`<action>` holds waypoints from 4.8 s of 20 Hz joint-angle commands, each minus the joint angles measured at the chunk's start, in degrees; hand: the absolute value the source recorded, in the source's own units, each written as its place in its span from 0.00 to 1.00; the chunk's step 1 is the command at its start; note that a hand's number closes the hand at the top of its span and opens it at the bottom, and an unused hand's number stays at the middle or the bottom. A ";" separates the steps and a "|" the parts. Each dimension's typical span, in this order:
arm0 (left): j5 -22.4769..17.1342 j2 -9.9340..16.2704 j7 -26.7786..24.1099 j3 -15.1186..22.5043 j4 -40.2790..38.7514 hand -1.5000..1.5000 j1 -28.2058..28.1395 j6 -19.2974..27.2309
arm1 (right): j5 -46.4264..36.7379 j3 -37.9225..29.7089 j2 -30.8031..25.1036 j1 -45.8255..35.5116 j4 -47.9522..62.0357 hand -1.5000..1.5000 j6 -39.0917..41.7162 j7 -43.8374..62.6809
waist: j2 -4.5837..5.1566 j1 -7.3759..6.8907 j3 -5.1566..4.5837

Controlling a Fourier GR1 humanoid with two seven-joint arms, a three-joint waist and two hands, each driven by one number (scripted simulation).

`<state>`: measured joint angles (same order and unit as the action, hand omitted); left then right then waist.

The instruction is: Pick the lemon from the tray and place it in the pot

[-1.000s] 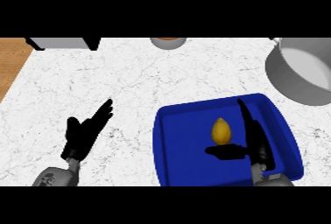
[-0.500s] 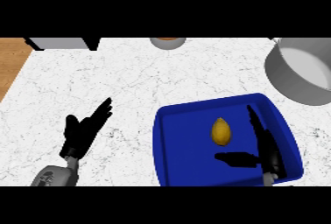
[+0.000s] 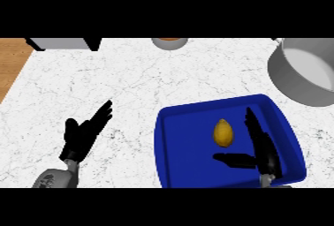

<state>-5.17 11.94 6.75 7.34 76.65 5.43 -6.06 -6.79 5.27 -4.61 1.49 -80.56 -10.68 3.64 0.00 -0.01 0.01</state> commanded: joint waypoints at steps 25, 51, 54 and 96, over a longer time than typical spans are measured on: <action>1.02 0.10 1.52 -3.35 2.04 0.50 -1.38 -2.21 | 14.88 -15.12 -14.49 -4.60 27.18 1.00 14.70 -32.83 | 0.24 0.72 0.20; 3.05 -3.96 2.24 -0.49 1.94 0.50 -0.15 -1.49 | 6.89 -27.56 -51.75 -21.25 64.07 1.00 16.58 -54.97 | 0.52 -2.03 0.28; 3.84 -3.23 2.50 -0.57 4.51 0.50 -2.03 -1.35 | 4.27 -25.19 -52.35 -24.90 63.81 1.00 16.31 -52.04 | 0.29 -1.49 0.14; 4.10 -4.66 2.50 -2.31 -0.03 0.50 4.19 -2.98 | -24.52 -3.25 -36.18 -58.89 76.65 0.00 11.73 -10.60 | 1.91 -4.06 0.44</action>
<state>-0.44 6.97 9.04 6.01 77.38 8.95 -8.82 -36.21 6.98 -42.49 -56.47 -2.97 3.16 -4.50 1.79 -4.47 0.29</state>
